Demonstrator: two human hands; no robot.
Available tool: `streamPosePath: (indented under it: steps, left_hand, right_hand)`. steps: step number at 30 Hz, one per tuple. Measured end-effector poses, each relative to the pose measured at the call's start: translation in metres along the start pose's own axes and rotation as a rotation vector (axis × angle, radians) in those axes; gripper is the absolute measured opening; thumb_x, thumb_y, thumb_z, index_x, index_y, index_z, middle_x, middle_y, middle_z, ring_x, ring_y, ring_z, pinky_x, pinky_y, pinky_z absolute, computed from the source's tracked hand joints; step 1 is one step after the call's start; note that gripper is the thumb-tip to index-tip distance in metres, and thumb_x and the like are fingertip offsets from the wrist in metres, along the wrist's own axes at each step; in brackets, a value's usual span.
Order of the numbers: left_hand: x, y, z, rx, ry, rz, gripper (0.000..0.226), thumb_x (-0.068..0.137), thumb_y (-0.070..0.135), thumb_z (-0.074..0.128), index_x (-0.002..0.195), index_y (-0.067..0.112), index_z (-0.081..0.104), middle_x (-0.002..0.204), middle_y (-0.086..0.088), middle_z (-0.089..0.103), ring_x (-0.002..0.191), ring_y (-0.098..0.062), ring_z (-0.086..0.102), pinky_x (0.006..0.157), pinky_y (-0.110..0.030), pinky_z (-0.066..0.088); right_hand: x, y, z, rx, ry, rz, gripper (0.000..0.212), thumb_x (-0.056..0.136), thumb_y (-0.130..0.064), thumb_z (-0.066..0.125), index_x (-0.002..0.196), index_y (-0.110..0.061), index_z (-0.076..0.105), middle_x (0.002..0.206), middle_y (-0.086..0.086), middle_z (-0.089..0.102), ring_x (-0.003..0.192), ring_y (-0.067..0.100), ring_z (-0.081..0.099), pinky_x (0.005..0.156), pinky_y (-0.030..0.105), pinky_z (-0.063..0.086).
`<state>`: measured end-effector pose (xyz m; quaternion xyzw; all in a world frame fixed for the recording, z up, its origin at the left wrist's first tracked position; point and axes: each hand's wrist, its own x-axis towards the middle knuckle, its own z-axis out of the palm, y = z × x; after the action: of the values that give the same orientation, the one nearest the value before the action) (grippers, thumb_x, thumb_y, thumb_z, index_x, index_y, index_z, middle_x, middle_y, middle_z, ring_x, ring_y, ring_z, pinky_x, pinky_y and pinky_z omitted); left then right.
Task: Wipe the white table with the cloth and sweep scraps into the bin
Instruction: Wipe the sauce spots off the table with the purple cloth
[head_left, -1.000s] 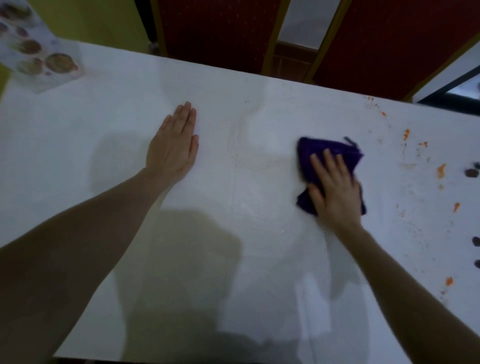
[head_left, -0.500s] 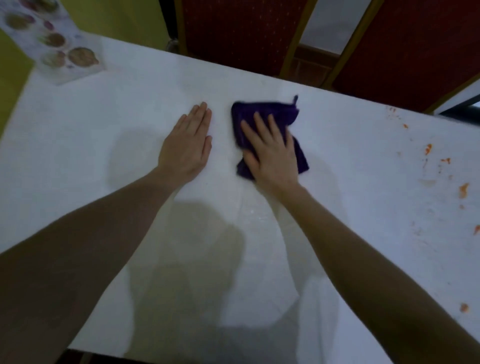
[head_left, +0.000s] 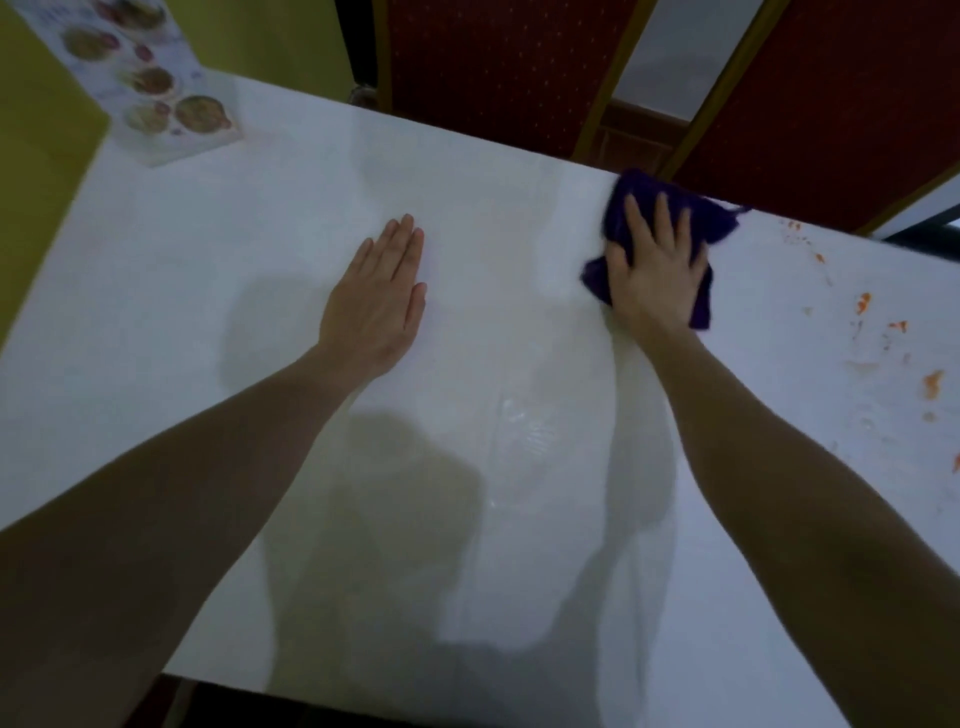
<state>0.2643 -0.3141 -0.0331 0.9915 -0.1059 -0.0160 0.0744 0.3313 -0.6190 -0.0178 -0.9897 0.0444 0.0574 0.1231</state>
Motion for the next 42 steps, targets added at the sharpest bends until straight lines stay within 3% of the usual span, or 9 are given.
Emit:
streamPosePath:
  steps: [5,10,17,23,26,29,34,38,42]
  left_hand:
    - [-0.033,-0.021,-0.007,0.032,-0.002,-0.071,0.060,0.103,0.032,0.020,0.155,0.002,0.019,0.163,-0.016,0.017,0.152,-0.027,0.015,0.124,-0.041,0.012]
    - [-0.054,-0.031,-0.008,0.024,-0.016,-0.115,0.062,0.102,0.034,0.017,0.156,0.003,0.017,0.163,-0.015,0.017,0.152,-0.027,0.014,0.124,-0.042,0.012]
    - [-0.060,-0.026,-0.001,-0.012,-0.015,-0.127,0.061,0.102,0.033,0.021,0.156,0.004,0.018,0.164,-0.014,0.016,0.152,-0.027,0.014,0.124,-0.041,0.013]
    - [-0.061,-0.026,-0.001,-0.011,-0.011,-0.124,0.062,0.102,0.033,0.021,0.155,0.003,0.019,0.163,-0.015,0.016,0.152,-0.028,0.015,0.124,-0.043,0.014]
    - [-0.062,-0.026,-0.001,-0.008,-0.014,-0.122,0.062,0.102,0.034,0.020,0.155,0.003,0.019,0.163,-0.015,0.017,0.151,-0.028,0.016,0.123,-0.043,0.015]
    - [-0.063,-0.027,-0.003,-0.005,-0.018,-0.114,0.063,0.101,0.035,0.018,0.156,0.004,0.017,0.164,-0.014,0.015,0.152,-0.028,0.015,0.124,-0.042,0.014]
    - [-0.066,-0.034,-0.007,-0.006,-0.016,-0.105,0.063,0.102,0.036,0.019,0.155,0.003,0.018,0.163,-0.015,0.017,0.152,-0.028,0.015,0.123,-0.043,0.013]
    - [-0.079,-0.059,-0.012,0.009,0.004,-0.147,0.062,0.102,0.036,0.020,0.155,0.002,0.021,0.162,-0.017,0.019,0.151,-0.029,0.018,0.123,-0.043,0.014]
    - [-0.103,-0.081,-0.015,0.019,0.020,-0.198,0.061,0.104,0.035,0.022,0.155,0.003,0.019,0.163,-0.016,0.018,0.151,-0.029,0.016,0.123,-0.041,0.013]
  right_hand:
    - [-0.022,-0.092,0.025,-0.050,-0.059,-0.326,0.058,0.099,-0.045,0.031,0.155,-0.035,0.022,0.164,0.001,0.015,0.151,0.028,0.007,0.120,0.051,0.005]
    - [-0.119,-0.082,0.039,-0.069,-0.103,-0.582,0.056,0.100,-0.043,0.035,0.154,-0.034,0.025,0.163,-0.002,0.019,0.151,0.025,0.009,0.120,0.047,0.007]
    - [-0.146,0.021,0.014,-0.061,-0.108,-0.343,0.063,0.092,-0.050,0.036,0.153,-0.037,0.027,0.163,-0.003,0.018,0.150,0.023,0.014,0.113,0.053,0.022]
    - [-0.070,-0.015,0.012,-0.028,-0.047,-0.106,0.058,0.099,-0.046,0.033,0.155,-0.036,0.020,0.164,-0.001,0.014,0.151,0.028,0.006,0.119,0.057,0.009]
    - [-0.065,-0.058,0.023,-0.035,-0.065,-0.174,0.059,0.097,-0.045,0.031,0.155,-0.035,0.021,0.164,-0.001,0.015,0.151,0.028,0.007,0.119,0.053,0.007]
    - [-0.093,-0.091,0.035,-0.055,-0.083,-0.358,0.062,0.093,-0.048,0.027,0.154,-0.033,0.027,0.163,0.001,0.020,0.150,0.028,0.012,0.119,0.051,0.010]
    - [-0.178,-0.068,0.043,-0.062,-0.139,-0.567,0.057,0.099,-0.046,0.034,0.154,-0.036,0.022,0.163,-0.006,0.015,0.152,0.022,0.005,0.120,0.045,0.004]
    - [-0.179,-0.006,0.029,-0.074,-0.119,-0.480,0.062,0.093,-0.049,0.038,0.153,-0.038,0.027,0.163,-0.006,0.018,0.151,0.022,0.012,0.114,0.050,0.019]
    - [-0.103,-0.010,0.016,-0.058,-0.065,-0.259,0.061,0.094,-0.050,0.031,0.153,-0.035,0.026,0.163,-0.001,0.020,0.150,0.028,0.013,0.116,0.056,0.015]
